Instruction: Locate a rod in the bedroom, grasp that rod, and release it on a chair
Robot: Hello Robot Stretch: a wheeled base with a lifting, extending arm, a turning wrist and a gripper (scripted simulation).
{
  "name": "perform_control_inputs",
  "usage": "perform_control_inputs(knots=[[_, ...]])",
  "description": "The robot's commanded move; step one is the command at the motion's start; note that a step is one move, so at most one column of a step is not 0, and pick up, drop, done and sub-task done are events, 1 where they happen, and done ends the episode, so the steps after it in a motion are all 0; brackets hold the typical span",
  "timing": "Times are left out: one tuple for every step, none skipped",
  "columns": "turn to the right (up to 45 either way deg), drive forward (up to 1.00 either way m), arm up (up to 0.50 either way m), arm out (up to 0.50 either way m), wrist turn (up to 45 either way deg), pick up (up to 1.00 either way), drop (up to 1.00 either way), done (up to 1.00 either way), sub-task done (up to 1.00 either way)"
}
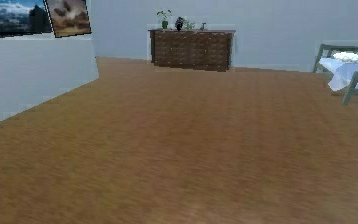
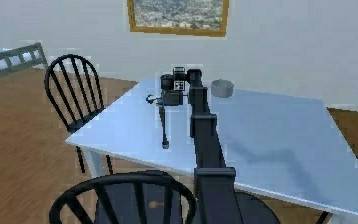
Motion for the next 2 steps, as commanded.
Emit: perform_control_inputs(knots=[[0.0, 0.00, 0.00, 0.00, 0.0, 1.00, 0.00, 0.00, 0.00], [0.0, 0.00, 0.08, 0.00, 0.0, 0.00, 0.00, 0.00, 0.00]])
